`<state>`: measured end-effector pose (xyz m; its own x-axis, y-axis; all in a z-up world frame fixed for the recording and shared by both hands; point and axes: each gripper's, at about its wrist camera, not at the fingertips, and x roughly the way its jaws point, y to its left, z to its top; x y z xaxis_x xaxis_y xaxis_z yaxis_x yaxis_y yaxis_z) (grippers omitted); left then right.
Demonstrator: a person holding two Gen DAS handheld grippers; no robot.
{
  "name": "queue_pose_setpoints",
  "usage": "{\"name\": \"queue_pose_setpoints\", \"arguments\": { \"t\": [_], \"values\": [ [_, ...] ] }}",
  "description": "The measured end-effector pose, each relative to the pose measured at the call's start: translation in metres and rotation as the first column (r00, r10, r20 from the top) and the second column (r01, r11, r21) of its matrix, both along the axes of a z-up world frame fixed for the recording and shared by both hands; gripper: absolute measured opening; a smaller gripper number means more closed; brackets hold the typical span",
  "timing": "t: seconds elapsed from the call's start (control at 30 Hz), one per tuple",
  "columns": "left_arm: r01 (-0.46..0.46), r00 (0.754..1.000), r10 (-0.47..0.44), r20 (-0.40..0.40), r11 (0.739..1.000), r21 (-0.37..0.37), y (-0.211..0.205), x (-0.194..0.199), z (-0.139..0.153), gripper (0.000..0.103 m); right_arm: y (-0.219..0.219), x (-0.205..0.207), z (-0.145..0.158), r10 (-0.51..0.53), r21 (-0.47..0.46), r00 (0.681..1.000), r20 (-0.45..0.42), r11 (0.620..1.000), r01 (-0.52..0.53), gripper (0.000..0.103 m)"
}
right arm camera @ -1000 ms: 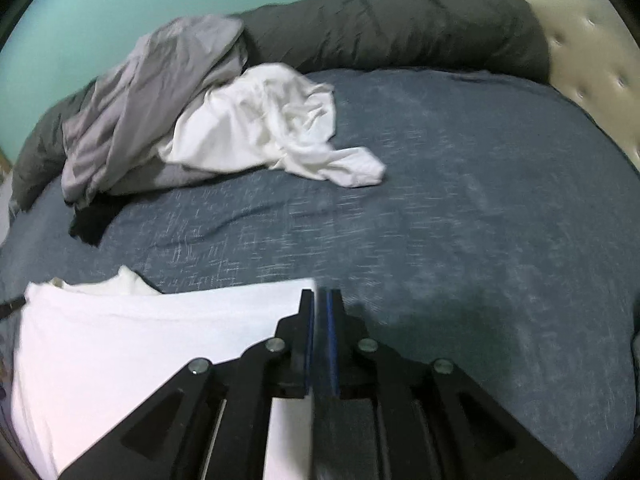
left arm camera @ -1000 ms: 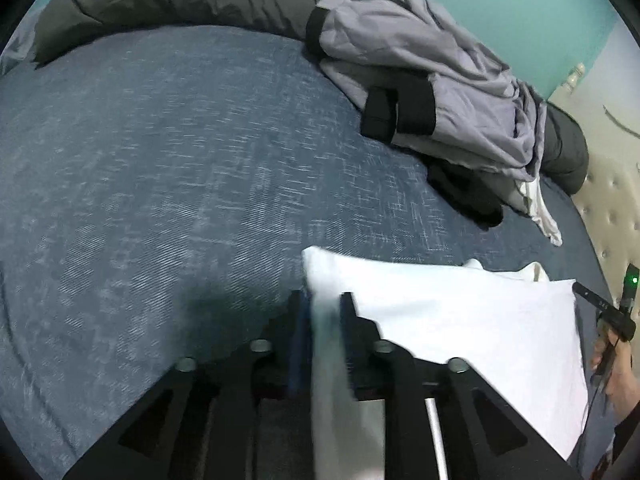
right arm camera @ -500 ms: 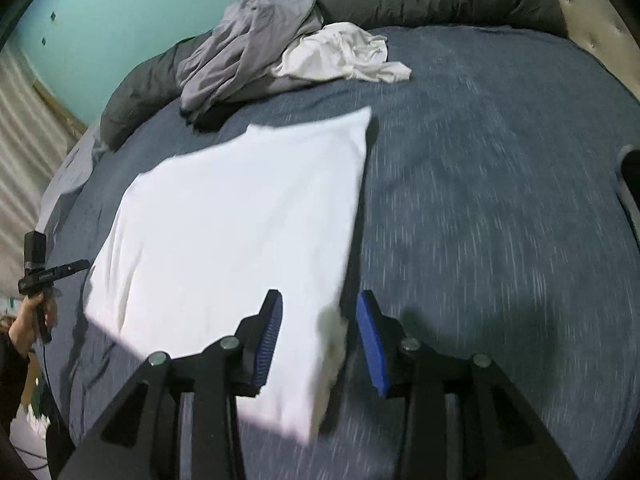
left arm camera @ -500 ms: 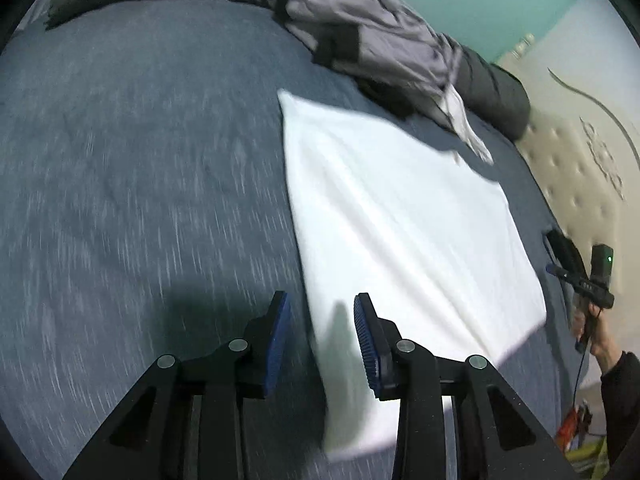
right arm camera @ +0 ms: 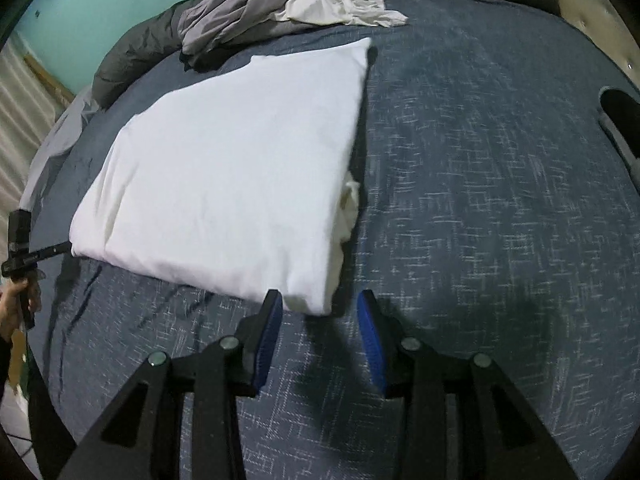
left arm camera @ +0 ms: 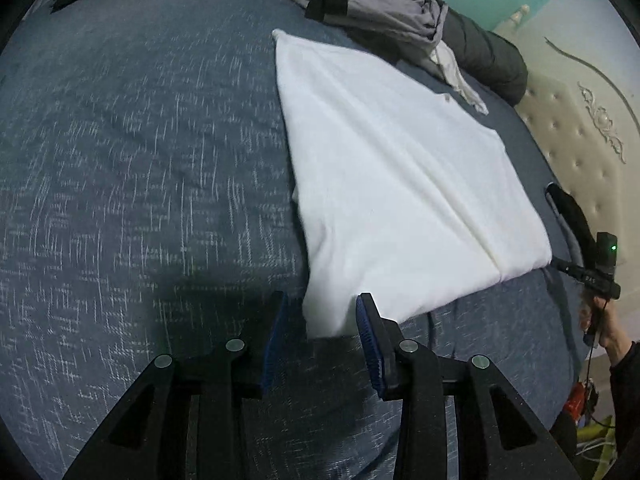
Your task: Fold clothes
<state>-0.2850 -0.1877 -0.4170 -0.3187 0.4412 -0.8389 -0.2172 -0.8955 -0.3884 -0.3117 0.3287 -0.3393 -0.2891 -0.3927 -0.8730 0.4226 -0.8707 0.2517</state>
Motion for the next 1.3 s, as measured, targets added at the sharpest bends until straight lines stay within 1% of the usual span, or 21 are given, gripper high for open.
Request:
{"name": "queue_pose_setpoints", "arguments": {
  "t": [0.17,0.2,0.23,0.27,0.3,0.33,0.4,0.53,0.67,0.73,0.97,1.1,1.17,1.23,1.3],
  "values": [
    [0.026,1.000,-0.027,-0.004,0.999,-0.031,0.006,0.005,-0.008,0.038,-0.016,0.002,-0.006,0.047,0.028,0.999,-0.019,0.999,-0.046,0.039],
    [0.035,0.999,-0.035,-0.006,0.999,-0.037,0.008,0.005,-0.008,0.038,-0.018,0.002,-0.008,0.053,0.035,0.998,-0.022,0.998,-0.052,0.033],
    [0.043,0.999,-0.044,-0.008,0.998,-0.044,0.011,0.005,-0.009,0.036,-0.021,0.002,-0.009,0.059,0.043,0.998,-0.026,0.997,-0.058,0.022],
    [0.051,0.999,-0.052,-0.010,0.997,-0.050,0.013,0.005,-0.009,0.028,-0.023,0.001,-0.010,0.065,0.050,0.997,-0.029,0.997,-0.064,0.016],
    [0.058,0.998,-0.059,-0.012,0.997,-0.057,0.015,0.005,-0.010,0.012,-0.024,0.001,-0.010,0.062,0.053,0.997,-0.036,0.997,-0.060,0.009],
    [0.061,0.998,-0.062,-0.016,0.996,-0.064,0.016,0.006,-0.009,0.009,-0.024,0.000,-0.009,0.059,0.055,0.997,-0.043,0.997,-0.057,0.006],
    [0.052,0.998,-0.054,-0.028,0.995,-0.080,0.018,0.006,-0.007,0.006,-0.019,-0.001,-0.003,0.037,0.040,0.997,-0.063,0.999,-0.035,0.005],
    [0.022,0.997,-0.032,-0.077,0.990,-0.138,0.015,0.007,0.005,0.004,-0.008,-0.005,0.012,-0.005,0.017,0.995,-0.100,1.000,0.007,0.004],
    [-0.003,0.996,-0.009,-0.090,0.991,-0.131,0.006,0.003,0.016,0.004,0.002,-0.008,0.030,-0.038,-0.017,0.992,-0.123,0.999,0.037,0.003],
    [-0.003,0.996,-0.010,-0.091,0.991,-0.136,0.005,0.002,0.019,0.004,0.007,-0.009,0.034,-0.055,-0.026,0.990,-0.126,0.998,0.052,0.002],
    [-0.043,0.996,0.032,-0.083,0.989,-0.138,-0.007,0.002,0.013,0.004,0.022,-0.011,0.012,-0.116,-0.012,0.988,-0.097,0.993,0.115,0.002],
    [-0.050,0.996,0.039,-0.081,0.989,-0.138,-0.010,0.000,0.011,0.004,0.022,-0.012,0.009,-0.130,-0.011,0.986,-0.102,0.992,0.129,0.002],
    [-0.042,0.997,0.032,-0.075,0.991,-0.124,-0.011,0.000,0.012,0.004,0.022,-0.014,0.003,-0.115,-0.047,0.992,-0.048,0.992,0.113,0.002],
    [-0.014,0.997,0.004,-0.082,0.992,-0.123,-0.006,0.005,0.014,0.004,0.017,-0.009,0.002,-0.086,-0.026,0.994,-0.066,0.996,0.084,0.003],
    [0.006,0.996,-0.018,-0.088,0.990,-0.138,-0.002,0.010,0.015,0.005,0.013,-0.004,0.001,-0.056,-0.003,0.995,-0.084,0.998,0.056,0.003]
  ]
}}
